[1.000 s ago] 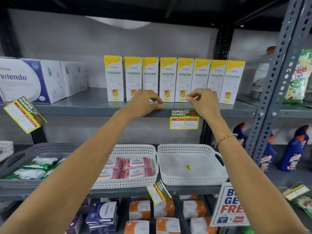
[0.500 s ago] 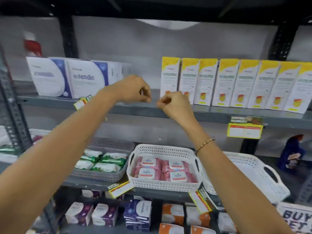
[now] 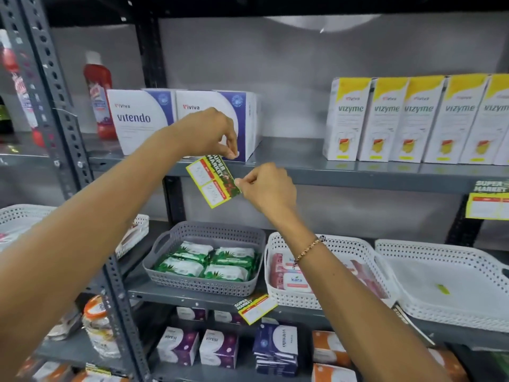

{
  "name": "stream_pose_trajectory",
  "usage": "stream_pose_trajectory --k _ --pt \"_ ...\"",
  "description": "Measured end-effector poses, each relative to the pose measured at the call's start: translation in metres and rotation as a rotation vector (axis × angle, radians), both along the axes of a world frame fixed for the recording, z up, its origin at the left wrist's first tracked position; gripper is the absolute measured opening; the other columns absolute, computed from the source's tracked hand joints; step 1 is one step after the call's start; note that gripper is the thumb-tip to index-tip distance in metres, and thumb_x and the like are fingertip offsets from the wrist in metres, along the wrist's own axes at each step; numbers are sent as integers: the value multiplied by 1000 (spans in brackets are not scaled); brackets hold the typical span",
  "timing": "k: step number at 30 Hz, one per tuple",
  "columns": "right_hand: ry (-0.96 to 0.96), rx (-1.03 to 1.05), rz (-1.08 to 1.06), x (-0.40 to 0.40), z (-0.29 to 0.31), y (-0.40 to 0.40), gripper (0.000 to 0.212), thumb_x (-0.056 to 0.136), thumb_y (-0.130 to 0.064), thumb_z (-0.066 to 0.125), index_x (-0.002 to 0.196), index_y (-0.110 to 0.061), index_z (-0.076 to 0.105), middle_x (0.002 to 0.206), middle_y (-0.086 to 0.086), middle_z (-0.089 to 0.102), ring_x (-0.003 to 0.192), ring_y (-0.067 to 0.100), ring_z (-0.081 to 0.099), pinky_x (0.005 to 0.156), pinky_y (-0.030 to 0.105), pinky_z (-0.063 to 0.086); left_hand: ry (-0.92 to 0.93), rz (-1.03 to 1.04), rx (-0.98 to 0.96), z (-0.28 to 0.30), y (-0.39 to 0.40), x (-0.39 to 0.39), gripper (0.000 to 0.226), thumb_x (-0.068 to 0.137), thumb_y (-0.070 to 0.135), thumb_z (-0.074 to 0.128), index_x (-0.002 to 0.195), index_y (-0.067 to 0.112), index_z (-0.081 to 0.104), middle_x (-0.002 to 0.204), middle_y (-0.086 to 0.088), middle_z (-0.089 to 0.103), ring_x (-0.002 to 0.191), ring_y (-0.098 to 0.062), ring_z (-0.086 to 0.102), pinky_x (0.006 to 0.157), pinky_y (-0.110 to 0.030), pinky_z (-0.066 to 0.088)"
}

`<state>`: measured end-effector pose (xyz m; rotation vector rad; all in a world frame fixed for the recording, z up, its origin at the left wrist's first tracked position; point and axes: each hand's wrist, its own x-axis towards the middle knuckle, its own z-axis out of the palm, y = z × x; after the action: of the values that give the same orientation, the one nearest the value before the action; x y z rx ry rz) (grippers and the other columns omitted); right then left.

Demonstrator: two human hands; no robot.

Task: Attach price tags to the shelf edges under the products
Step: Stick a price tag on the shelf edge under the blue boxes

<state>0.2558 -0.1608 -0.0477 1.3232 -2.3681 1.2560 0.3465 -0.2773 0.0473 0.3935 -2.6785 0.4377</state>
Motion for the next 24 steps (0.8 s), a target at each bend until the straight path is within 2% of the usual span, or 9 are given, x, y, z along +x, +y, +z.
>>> stream_pose_trajectory --k 4,6,10,18,21,24 --pt "56 104 -95 4 -9 -14 30 83 -41 65 100 -16 69 106 10 69 99 32 63 73 32 47 2 2 -41 -7 -12 6 14 80 35 69 90 26 74 101 4 63 93 -16 49 81 -43 48" --pt "71 137 -113 5 -12 -20 33 85 -40 64 105 -15 66 110 11 66 102 32 62 77 33 48 2 1 -53 -11 -17 6 14 80 35 70 91 27 73 103 4 63 102 -19 51 80 -42 48" --pt "54 138 -129 8 -14 -26 30 86 -38 63 104 -15 67 108 10 67 101 31 62 73 32 47 -15 16 -73 -16 -24 3 18 80 36 68 95 26 72 104 0 61 106 -21 53 76 -36 46" --pt "11 98 -153 12 -10 -28 15 85 -28 65 93 -17 73 100 9 71 93 30 65 67 31 45 -32 -2 -34 -14 -30 9 15 81 33 68 87 19 71 94 1 63 98 -20 54 79 -43 50" --pt "4 95 -156 13 -9 -27 14 86 -27 64 90 -16 73 97 8 72 89 28 65 63 29 44 -27 -7 -5 -15 -31 9 13 82 29 67 88 18 71 89 0 63 89 -16 51 73 -35 45" --pt "14 90 -150 15 -8 -26 15 86 -27 63 90 -16 73 97 7 73 88 28 65 62 29 42 -21 -1 7 -16 -30 9 13 84 27 66 90 16 71 92 -2 66 84 -13 48 68 -30 37"
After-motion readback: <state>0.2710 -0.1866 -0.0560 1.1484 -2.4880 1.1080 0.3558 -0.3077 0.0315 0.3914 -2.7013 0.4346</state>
